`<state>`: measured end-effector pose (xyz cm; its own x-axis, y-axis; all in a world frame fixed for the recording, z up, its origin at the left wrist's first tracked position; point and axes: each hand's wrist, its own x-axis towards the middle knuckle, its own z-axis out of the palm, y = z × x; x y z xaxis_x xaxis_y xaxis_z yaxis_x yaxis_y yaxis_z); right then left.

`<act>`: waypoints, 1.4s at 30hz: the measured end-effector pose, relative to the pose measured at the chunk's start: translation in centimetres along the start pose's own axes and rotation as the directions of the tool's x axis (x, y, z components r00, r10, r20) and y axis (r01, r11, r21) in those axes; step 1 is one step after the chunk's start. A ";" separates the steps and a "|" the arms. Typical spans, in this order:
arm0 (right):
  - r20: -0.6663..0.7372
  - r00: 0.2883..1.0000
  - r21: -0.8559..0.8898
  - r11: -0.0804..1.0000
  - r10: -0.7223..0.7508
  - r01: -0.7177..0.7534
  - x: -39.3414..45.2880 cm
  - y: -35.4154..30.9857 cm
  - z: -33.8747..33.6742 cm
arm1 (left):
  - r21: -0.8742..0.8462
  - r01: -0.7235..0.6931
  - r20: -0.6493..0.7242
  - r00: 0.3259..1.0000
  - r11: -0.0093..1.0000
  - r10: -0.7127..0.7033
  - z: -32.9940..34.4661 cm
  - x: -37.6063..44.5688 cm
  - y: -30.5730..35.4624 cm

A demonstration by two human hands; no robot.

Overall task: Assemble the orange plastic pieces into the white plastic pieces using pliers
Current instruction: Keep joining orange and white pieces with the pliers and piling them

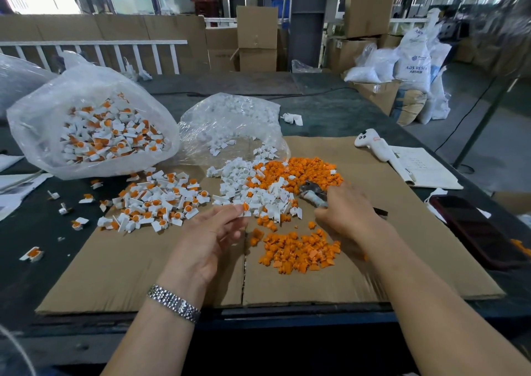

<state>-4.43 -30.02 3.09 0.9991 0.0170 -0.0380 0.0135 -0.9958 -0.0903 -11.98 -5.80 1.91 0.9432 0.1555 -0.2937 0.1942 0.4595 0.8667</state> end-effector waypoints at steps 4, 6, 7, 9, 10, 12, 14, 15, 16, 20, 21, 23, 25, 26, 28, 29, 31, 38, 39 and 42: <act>-0.068 0.997 0.248 0.969 0.031 -0.014 -0.2 -0.4 -1.4 | -0.042 0.012 0.001 1.000 0.999 -0.012 0.1 0.0 0.0; -0.012 1.000 0.423 0.906 -0.010 0.015 -0.7 -1.0 -2.8 | -0.077 0.018 0.001 1.000 0.997 -0.018 0.2 0.1 0.0; 0.049 0.997 0.483 0.875 -0.055 0.024 -1.0 -1.4 -3.5 | -0.078 0.018 0.009 1.000 0.997 -0.018 0.3 0.1 0.1; 0.222 0.960 0.607 0.795 -0.169 -0.001 -1.8 -2.4 -4.8 | -0.062 0.006 0.024 1.000 0.998 -0.004 0.5 0.3 0.3; 0.296 0.926 0.654 0.756 -0.233 -0.019 -2.3 -3.1 -5.2 | -0.054 -0.009 0.027 1.000 0.998 0.010 0.7 0.4 0.5; 0.361 0.875 0.673 0.739 -0.323 -0.005 -3.1 -4.4 -5.9 | -0.040 -0.045 0.038 0.998 0.998 0.047 0.9 0.5 0.8; 0.361 0.861 0.631 0.773 -0.358 0.057 -3.8 -5.7 -6.2 | -0.029 -0.084 0.039 0.996 0.996 0.085 1.2 0.6 1.0; 0.355 0.858 0.615 0.784 -0.371 0.085 -4.2 -6.1 -6.3 | -0.026 -0.100 0.033 0.994 0.995 0.101 1.2 0.6 1.1; 0.353 0.855 0.608 0.788 -0.380 0.100 -4.5 -6.4 -6.4 | -0.022 -0.115 0.023 0.993 0.993 0.115 1.2 0.7 1.2; 0.338 0.851 0.618 0.777 -0.402 0.122 -5.3 -7.2 -5.9 | 0.014 -0.147 -0.025 0.989 0.989 0.147 0.9 0.8 1.1; 0.332 0.851 0.619 0.775 -0.406 0.128 -5.4 -7.3 -5.7 | 0.020 -0.149 -0.030 0.988 0.989 0.149 0.8 0.8 1.1; 0.313 0.852 0.611 0.776 -0.419 0.158 -5.6 -7.5 -5.5 | 0.034 -0.150 -0.033 0.988 0.988 0.151 0.7 0.8 1.0; 0.283 0.859 0.589 0.784 -0.426 0.195 -5.7 -7.6 -5.1 | 0.045 -0.151 -0.040 0.987 0.987 0.153 0.8 0.7 1.0; 0.268 0.862 0.584 0.784 -0.430 0.209 -5.8 -7.6 -4.9 | 0.051 -0.152 -0.042 0.987 0.987 0.154 0.7 0.7 1.0; 0.239 0.871 0.595 0.774 -0.429 0.217 -6.0 -7.8 -4.3 | 0.063 -0.150 -0.037 0.988 0.987 0.152 0.6 0.6 1.1; 0.220 0.879 0.600 0.770 -0.422 0.219 -6.1 -7.9 -4.0 | 0.069 -0.148 -0.033 0.988 0.987 0.150 0.5 0.6 1.1; 0.179 0.901 0.601 0.769 -0.394 0.217 -6.2 -8.1 -3.3 | 0.078 -0.144 -0.034 0.989 0.987 0.147 0.5 0.6 1.1; 0.060 0.951 0.546 0.808 -0.304 0.224 -6.5 -9.0 -1.4 | 0.060 -0.167 -0.055 0.984 0.984 0.170 0.6 0.9 0.9; 0.063 0.943 0.565 0.791 -0.327 0.236 -6.4 -8.9 -1.5 | 0.052 -0.170 -0.049 0.984 0.984 0.173 0.6 1.0 1.0; 0.132 0.918 0.611 0.760 -0.373 0.221 -5.7 -7.5 -2.8 | 0.068 -0.208 -0.086 0.973 0.976 0.213 -0.2 1.4 1.4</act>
<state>-10.16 -22.87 6.74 0.9072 0.3992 -0.1328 0.2070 -0.6982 -0.6853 -10.48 -4.72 2.64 0.9363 0.3240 -0.1356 0.0119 0.3568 0.9341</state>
